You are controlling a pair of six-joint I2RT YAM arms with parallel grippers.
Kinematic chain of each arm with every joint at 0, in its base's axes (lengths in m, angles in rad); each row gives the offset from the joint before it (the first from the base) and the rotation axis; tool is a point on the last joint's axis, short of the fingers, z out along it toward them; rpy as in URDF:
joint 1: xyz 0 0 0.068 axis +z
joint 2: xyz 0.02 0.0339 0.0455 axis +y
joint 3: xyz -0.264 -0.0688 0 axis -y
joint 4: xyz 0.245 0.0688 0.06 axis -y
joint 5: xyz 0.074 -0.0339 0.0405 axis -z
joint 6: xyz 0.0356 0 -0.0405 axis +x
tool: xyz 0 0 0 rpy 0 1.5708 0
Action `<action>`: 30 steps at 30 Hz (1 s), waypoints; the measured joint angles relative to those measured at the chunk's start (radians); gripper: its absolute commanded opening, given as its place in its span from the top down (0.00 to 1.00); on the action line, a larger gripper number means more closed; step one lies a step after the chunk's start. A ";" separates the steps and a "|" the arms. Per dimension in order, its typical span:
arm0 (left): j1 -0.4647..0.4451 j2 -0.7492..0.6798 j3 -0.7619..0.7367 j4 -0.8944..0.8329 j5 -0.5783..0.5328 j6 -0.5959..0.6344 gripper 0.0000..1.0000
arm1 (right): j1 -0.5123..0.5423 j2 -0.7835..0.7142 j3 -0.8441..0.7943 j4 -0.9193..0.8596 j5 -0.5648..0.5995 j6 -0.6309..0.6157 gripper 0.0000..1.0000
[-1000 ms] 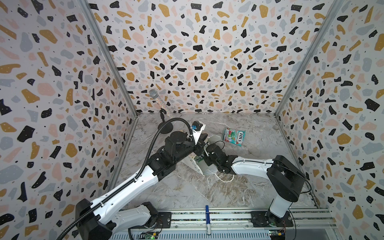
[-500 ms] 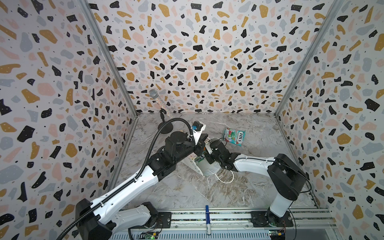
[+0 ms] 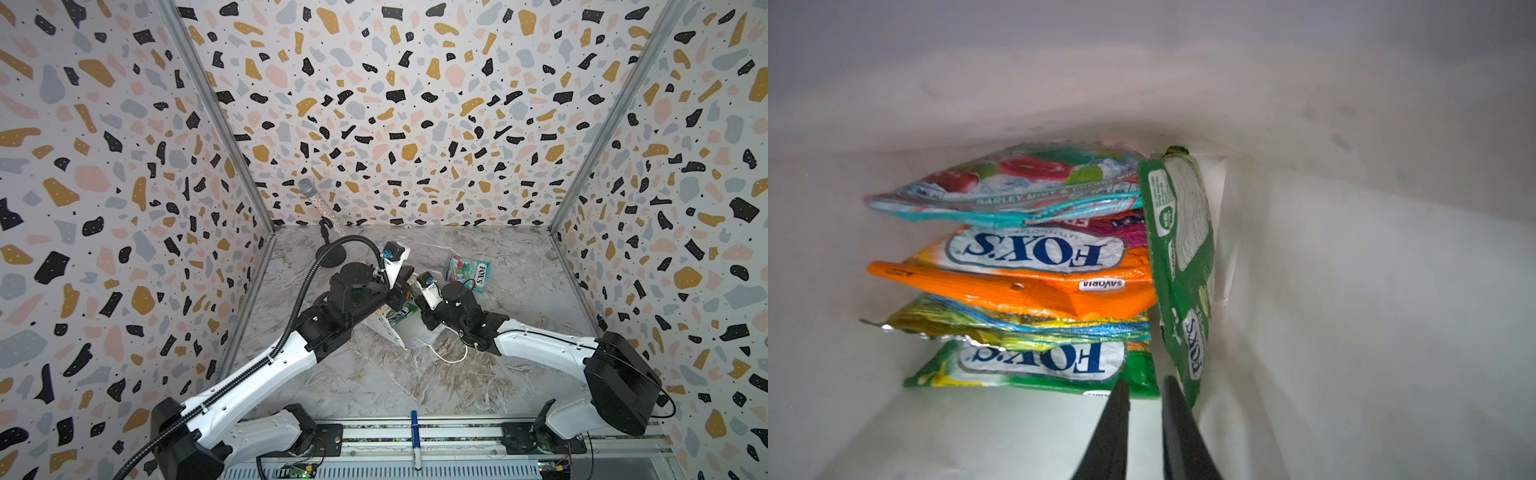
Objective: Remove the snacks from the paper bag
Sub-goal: 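Lower the right gripper into the bag and close on the green packet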
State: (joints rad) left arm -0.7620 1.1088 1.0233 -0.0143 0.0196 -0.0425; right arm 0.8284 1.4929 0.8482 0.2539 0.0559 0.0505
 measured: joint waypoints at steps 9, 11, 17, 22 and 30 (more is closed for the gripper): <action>0.000 0.000 0.000 0.001 0.000 -0.003 1.00 | 0.000 0.132 0.064 -0.010 0.061 -0.012 0.58; 0.000 0.000 0.000 0.001 0.000 -0.003 1.00 | 0.000 0.159 0.080 -0.010 0.084 -0.012 0.56; 0.000 0.000 0.000 0.000 0.000 -0.003 1.00 | 0.000 0.237 0.124 -0.010 0.127 -0.011 0.59; 0.000 0.000 0.000 0.000 0.000 -0.003 1.00 | -0.003 0.310 0.181 -0.015 0.145 -0.013 0.98; 0.000 0.000 -0.001 0.001 -0.016 -0.003 1.00 | -0.005 0.243 0.131 -0.021 0.119 -0.016 1.00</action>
State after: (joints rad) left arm -0.7620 1.1088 1.0225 -0.0135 0.0040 -0.0452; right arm 0.8238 1.7355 0.9791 0.2329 0.1745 0.0349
